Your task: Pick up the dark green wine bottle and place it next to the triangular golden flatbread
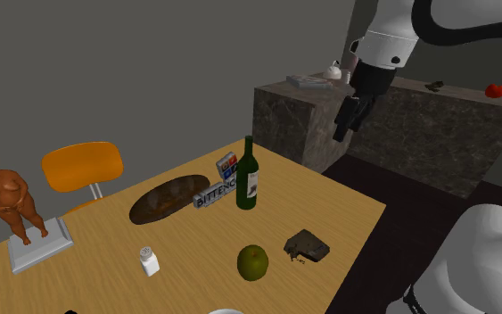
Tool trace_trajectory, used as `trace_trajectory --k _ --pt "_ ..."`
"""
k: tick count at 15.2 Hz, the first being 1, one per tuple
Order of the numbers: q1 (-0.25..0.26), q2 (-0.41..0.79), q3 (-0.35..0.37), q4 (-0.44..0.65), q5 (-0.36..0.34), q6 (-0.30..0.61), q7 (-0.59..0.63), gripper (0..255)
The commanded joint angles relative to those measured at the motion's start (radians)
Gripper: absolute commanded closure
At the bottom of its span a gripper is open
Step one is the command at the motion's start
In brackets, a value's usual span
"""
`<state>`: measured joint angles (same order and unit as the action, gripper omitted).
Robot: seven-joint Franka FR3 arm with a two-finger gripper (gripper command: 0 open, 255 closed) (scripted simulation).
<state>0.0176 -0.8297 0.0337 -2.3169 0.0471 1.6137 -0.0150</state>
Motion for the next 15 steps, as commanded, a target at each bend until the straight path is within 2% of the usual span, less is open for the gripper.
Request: trace_trajectory --k 1,8,15 --pt "0.0 0.0 0.0 0.0 0.0 0.0 0.0 0" --pt "-0.01 0.258 0.008 0.086 -0.008 0.16 0.004 0" --pt "-0.018 0.529 0.015 0.236 -0.021 0.267 0.012 0"
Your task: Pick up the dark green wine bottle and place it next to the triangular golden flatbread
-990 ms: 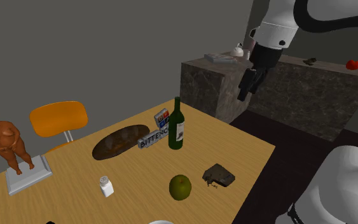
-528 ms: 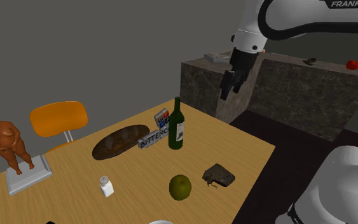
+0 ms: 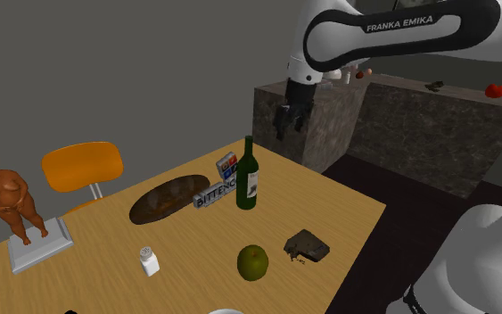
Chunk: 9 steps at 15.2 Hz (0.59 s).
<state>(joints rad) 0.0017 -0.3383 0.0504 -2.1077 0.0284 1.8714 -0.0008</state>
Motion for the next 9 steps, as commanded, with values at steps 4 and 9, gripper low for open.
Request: trace_trajectory --k 4,9 --pt "-0.006 0.195 0.001 0.142 -0.013 0.044 0.005 0" --pt "-0.007 0.397 0.002 0.318 -0.028 0.059 0.015 0"
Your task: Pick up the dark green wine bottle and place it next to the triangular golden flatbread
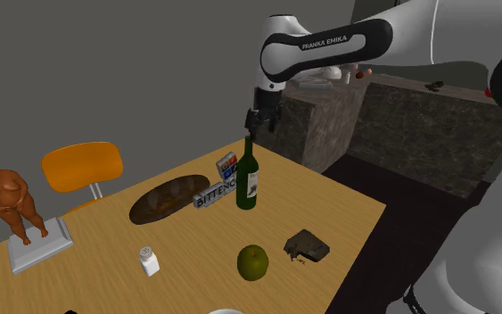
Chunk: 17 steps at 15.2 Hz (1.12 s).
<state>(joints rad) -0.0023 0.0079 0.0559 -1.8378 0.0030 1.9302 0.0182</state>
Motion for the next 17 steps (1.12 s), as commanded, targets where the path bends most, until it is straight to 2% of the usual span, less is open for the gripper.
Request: trace_trajectory --k 1,4,11,17 --pt "-0.003 0.092 -0.003 0.089 -0.006 -0.001 -0.002 0" --pt "-0.002 0.211 -0.004 0.214 -0.015 -0.011 0.003 0" --pt "-0.001 0.233 -0.005 0.15 -0.016 0.075 0.004 0" --pt "-0.001 0.235 -0.005 0.145 -0.016 0.081 0.004 0"
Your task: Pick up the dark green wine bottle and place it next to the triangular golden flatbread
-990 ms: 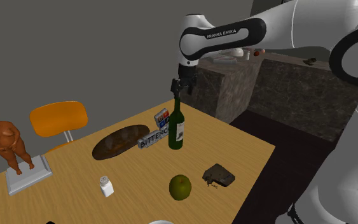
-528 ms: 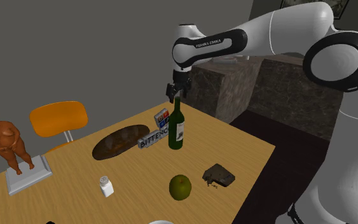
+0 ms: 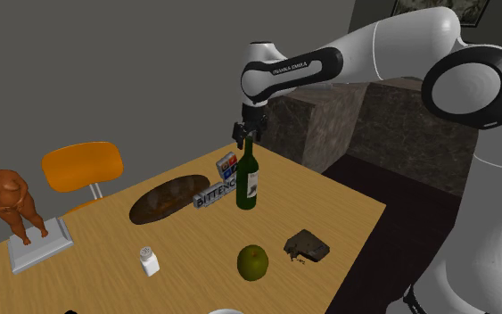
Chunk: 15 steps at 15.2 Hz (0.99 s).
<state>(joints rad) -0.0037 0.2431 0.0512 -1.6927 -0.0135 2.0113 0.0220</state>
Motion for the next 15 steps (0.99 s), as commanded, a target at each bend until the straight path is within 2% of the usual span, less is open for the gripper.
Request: trace_trajectory --k 1,2,3,12,15 --pt "0.0 0.0 0.0 0.0 0.0 0.0 0.0 0" --pt "0.0 0.0 0.0 0.0 0.0 0.0 0.0 0" --pt "0.0 0.0 0.0 0.0 0.0 0.0 0.0 255" --pt "0.0 0.0 0.0 0.0 0.0 0.0 0.0 255" --pt "0.0 -0.007 0.0 0.031 0.001 -0.038 0.0 255"
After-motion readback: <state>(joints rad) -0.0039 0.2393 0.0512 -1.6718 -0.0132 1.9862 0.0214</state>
